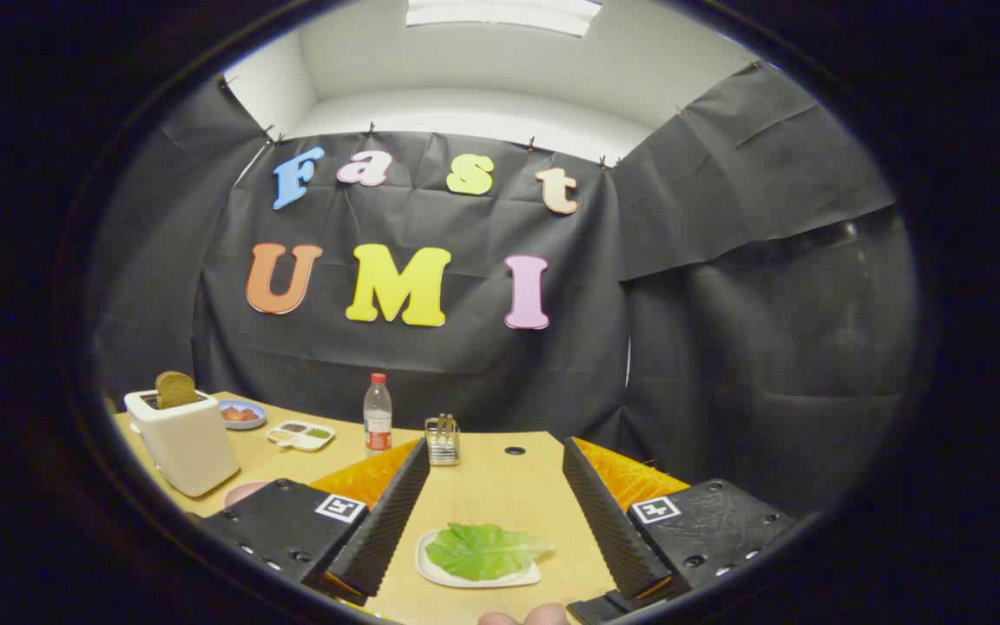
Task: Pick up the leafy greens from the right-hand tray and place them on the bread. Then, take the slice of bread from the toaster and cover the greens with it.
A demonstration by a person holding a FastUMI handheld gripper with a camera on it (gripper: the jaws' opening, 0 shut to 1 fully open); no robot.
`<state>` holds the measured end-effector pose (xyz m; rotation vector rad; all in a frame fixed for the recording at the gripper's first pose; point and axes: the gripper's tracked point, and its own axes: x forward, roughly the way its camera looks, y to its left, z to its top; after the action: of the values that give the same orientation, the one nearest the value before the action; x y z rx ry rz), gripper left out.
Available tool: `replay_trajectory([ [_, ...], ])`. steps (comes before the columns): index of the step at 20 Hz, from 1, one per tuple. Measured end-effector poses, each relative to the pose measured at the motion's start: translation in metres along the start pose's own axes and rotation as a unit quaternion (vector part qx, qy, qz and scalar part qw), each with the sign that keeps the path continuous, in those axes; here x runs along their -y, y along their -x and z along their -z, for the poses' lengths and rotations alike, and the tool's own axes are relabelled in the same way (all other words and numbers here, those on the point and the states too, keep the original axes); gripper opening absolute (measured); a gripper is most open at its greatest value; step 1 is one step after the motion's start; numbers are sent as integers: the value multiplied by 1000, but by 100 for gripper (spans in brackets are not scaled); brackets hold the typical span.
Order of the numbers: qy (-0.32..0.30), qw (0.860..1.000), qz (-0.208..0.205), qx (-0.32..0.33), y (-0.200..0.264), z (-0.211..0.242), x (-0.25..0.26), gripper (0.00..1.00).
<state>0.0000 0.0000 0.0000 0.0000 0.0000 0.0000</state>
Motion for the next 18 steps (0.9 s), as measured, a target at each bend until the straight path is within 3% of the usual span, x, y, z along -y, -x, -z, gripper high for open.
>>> replay_trajectory([
  [9,6,1000,14,2,9,-5,27,95],
  [18,8,1000,5,-8,2,4,17,95],
])
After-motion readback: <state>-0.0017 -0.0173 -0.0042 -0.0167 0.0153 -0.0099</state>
